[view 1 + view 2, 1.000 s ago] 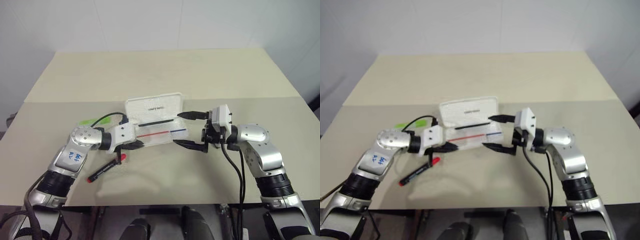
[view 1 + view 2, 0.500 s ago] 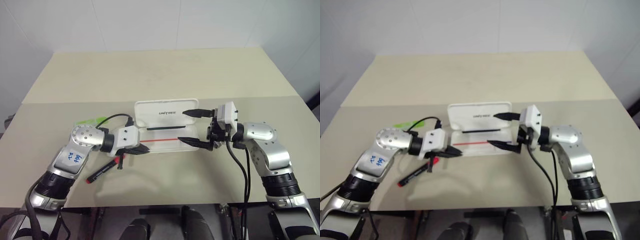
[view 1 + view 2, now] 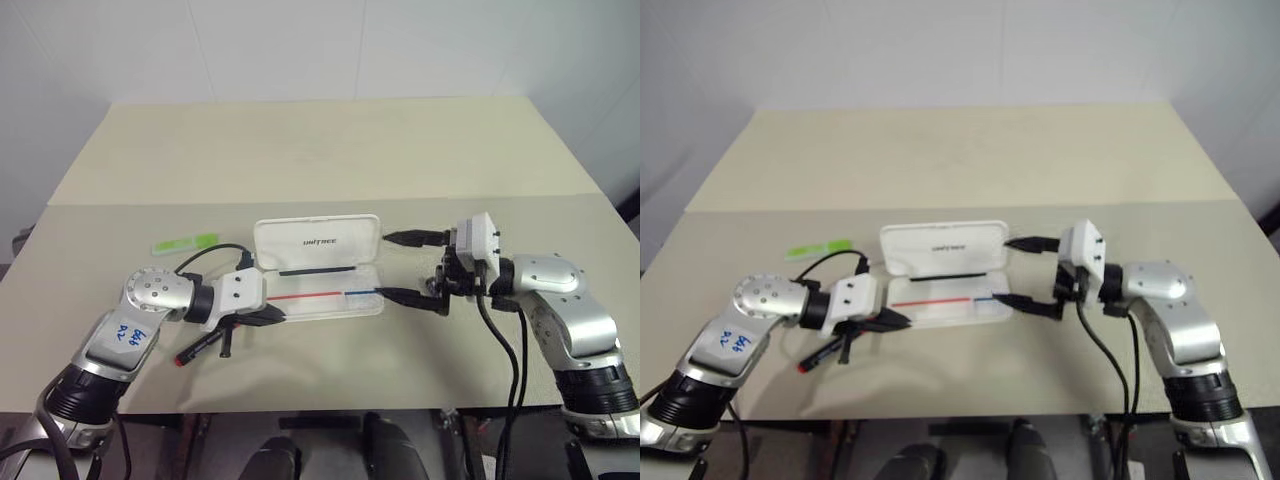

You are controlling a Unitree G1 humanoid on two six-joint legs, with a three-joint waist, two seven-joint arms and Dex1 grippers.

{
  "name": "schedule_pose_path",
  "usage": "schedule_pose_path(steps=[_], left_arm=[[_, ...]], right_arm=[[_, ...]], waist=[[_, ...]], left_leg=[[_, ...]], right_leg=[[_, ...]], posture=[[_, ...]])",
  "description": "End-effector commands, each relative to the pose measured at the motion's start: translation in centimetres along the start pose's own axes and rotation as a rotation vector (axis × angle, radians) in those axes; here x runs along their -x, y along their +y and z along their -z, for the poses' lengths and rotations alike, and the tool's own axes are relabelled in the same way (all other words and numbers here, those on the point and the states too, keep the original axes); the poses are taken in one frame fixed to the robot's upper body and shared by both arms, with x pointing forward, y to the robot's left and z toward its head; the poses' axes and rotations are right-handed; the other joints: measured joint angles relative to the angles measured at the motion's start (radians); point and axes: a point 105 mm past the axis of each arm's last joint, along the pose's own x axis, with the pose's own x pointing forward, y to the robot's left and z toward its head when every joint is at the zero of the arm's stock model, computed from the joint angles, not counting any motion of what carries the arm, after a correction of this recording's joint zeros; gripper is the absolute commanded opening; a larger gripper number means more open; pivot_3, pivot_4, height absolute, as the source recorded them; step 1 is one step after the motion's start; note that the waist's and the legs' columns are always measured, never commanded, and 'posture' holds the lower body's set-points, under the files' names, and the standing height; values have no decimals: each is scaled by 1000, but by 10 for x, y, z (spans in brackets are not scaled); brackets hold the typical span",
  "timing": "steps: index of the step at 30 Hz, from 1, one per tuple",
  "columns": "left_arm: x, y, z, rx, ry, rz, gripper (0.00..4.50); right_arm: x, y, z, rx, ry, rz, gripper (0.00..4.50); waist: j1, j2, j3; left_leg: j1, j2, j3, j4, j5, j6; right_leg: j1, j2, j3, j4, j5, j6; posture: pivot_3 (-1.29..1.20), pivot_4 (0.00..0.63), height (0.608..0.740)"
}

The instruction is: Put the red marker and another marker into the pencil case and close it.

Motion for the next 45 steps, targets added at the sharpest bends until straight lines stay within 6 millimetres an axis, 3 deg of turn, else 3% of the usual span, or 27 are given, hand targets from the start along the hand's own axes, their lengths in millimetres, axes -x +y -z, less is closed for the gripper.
schedule_pose_path(steps=[1, 9, 19, 26, 30, 39, 41, 45], left_arm=[[1, 5, -7, -46, -22, -20, 54], [-7, 5, -2, -50, -32, 3, 54], [-6, -1, 9, -26, -9, 15, 54], [-2, 2, 23, 5, 16, -1, 54], [-3, 2, 23, 11, 11, 3, 950], [-1, 5, 14, -11, 0, 5, 4035], [0, 8, 10, -29, -2, -15, 4428], [2, 12, 1, -46, -20, -33, 4428]], right_arm=[[12, 0, -11, 33, -7, -7, 4500], [29, -7, -8, 47, 48, -26, 4500], [21, -8, -31, 95, -20, -47, 4500], [22, -4, -32, 82, -20, -60, 4500], [22, -4, -31, 80, -19, -57, 4500], [17, -5, -28, 75, -30, -48, 4500], [16, -5, -27, 70, -35, -48, 4500], [13, -5, -25, 66, -43, -47, 4500]], waist=[[0, 0, 0], [-2, 0, 0], [-1, 0, 0], [-1, 0, 0], [-3, 0, 0], [-2, 0, 0], [-1, 0, 0], [-1, 0, 0]], left_leg=[[0, 0, 0, 0, 0, 0], [0, 1, 2, 0, -1, 0], [0, 1, 2, 1, -1, 0], [1, 1, 2, 1, -1, 0], [2, 2, 3, 1, -1, 0], [2, 7, 4, 2, -2, -3], [2, 7, 4, 2, -2, -3], [2, 7, 4, 3, -2, -3]], right_leg=[[0, 0, 0, 0, 0, 0], [0, 0, 1, 0, 0, 0], [0, 0, 1, 0, 0, 1], [0, 1, 1, 0, 0, 1], [1, 2, 2, 1, 1, 0], [1, 7, 2, 0, 2, -2], [1, 7, 2, 0, 2, -2], [1, 8, 3, 0, 3, -3]], posture=[[0, 150, 740], [0, 150, 740], [0, 150, 740], [0, 150, 740], [0, 150, 740], [0, 150, 740], [0, 150, 740], [0, 150, 740]])
